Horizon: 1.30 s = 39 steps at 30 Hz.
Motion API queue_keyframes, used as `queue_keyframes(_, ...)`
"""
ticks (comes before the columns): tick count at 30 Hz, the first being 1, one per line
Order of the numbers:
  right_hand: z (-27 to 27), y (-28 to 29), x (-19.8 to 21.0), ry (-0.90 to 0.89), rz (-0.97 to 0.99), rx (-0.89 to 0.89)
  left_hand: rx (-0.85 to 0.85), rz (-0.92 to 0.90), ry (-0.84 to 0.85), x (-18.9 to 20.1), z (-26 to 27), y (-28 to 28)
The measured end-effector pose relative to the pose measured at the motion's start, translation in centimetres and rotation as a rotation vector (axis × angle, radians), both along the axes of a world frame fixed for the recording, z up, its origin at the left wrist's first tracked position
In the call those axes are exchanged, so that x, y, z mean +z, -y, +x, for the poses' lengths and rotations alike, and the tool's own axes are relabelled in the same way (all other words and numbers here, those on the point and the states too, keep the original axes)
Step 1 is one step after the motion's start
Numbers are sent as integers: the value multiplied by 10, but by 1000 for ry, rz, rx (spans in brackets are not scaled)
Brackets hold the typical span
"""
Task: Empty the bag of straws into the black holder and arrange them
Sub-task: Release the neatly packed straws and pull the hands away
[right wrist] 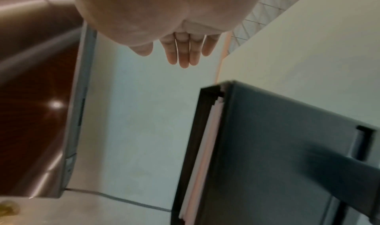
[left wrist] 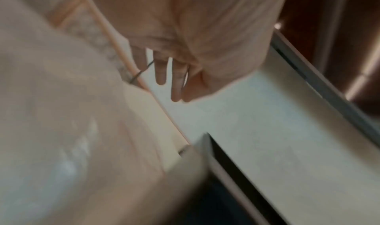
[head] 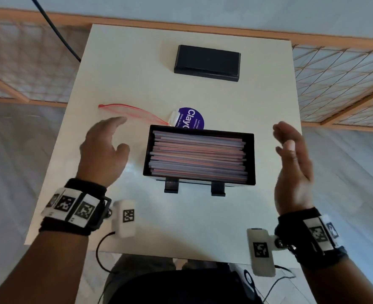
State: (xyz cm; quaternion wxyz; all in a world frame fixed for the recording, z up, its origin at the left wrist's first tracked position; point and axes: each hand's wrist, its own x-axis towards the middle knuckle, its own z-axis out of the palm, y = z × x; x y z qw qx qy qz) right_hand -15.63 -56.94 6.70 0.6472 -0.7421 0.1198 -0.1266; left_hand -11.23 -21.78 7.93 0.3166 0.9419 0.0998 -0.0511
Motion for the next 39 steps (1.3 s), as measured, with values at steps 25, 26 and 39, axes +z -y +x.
queue_keyframes(25, 48, -480, 6, -377, 149, 1161, 299, -1202, 168, 0, -60, -280)
queue_keyframes(26, 48, -497, 3, -444, 270, 1118, 326, -1221, 212, -6, -68, -292)
queue_keyframes(39, 50, -594, -46, -1039, 328, 1256, 482, -638, 350, -108, -118, -359)
